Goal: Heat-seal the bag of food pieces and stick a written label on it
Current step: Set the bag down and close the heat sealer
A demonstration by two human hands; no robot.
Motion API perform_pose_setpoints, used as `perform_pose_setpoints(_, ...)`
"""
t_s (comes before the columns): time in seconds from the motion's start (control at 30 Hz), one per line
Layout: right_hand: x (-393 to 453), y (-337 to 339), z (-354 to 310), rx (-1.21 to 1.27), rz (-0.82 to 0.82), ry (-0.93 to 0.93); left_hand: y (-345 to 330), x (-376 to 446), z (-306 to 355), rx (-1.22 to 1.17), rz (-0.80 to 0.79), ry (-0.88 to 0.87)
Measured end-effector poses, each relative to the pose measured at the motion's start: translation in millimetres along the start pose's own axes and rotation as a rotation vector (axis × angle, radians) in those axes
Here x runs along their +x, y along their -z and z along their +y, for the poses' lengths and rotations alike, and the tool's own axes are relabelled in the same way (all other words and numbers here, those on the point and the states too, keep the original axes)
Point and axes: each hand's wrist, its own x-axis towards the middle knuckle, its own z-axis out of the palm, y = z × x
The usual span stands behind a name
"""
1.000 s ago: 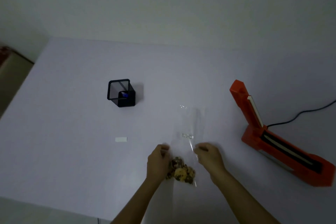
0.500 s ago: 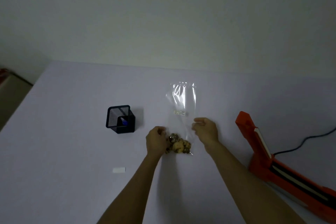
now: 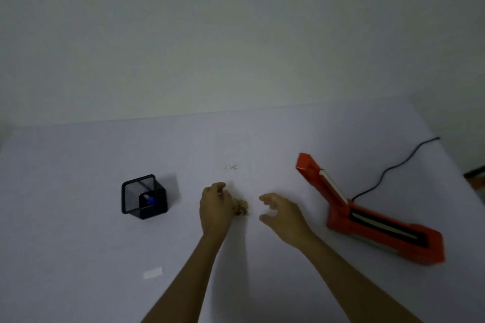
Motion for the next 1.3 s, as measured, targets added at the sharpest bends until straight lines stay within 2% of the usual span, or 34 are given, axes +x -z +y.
perform_pose_setpoints(0.1, -58.7, 18.8, 31.7, -0.114, 0.044, 0.064, -16.5, -25.1, 24.8, -0.003, -0.109, -0.072)
perform_pose_setpoints(0.27, -115.2, 104.5, 90.8, -0.512, 0.465, 0.213, -49.1, -53.0, 69.8, -0.051, -0.249, -0.201)
perform_pose_setpoints(0.33, -125.4, 154.9, 115.2, -0.592, 0.554, 0.201, -61.7, -58.4, 86.6, -0.041, -0.275, -0.232)
perform_pose_setpoints(0.43, -133.5, 217.4, 159.4, -0.640, 0.433, 0.016, -79.4, -67.6, 105.8, -0.052, -0.285, -0.210)
perform_pose_setpoints(0.53, -132.1, 242.8, 197.0, -0.645, 0.256, -0.086, -99.4, -79.3, 115.2, -0.085, -0.282, -0.175)
perform_pose_setpoints(0.73, -124.4, 253.9, 220.1, -0.316, 0.218, 0.046, -126.6, -105.8, 124.5, -0.121, -0.233, -0.084)
perform_pose_setpoints(0.93, -115.1, 253.9, 243.7, -0.179, 0.159, 0.025, -147.6, -143.5, 134.6, -0.135, -0.185, -0.211)
perform_pose_setpoints(1.03, -115.3, 255.5, 243.3, -0.118, 0.174, 0.026, -158.1, -153.1, 136.5, -0.007, -0.229, -0.518)
perform_pose_setpoints(1.1, -114.2, 256.8, 244.2, -0.083, 0.184, 0.017, -168.6, -158.3, 130.1, 0.179, -0.297, -0.647)
perform_pose_setpoints(1.2, -112.3, 258.9, 246.5, -0.035, 0.195, 0.024, -180.8, -168.1, 118.0, 0.504, -0.372, -0.656)
perform_pose_setpoints(1.3, -108.1, 260.3, 247.4, -0.006, 0.194, 0.032, -184.7, -171.7, 116.7, 0.610, -0.373, -0.641)
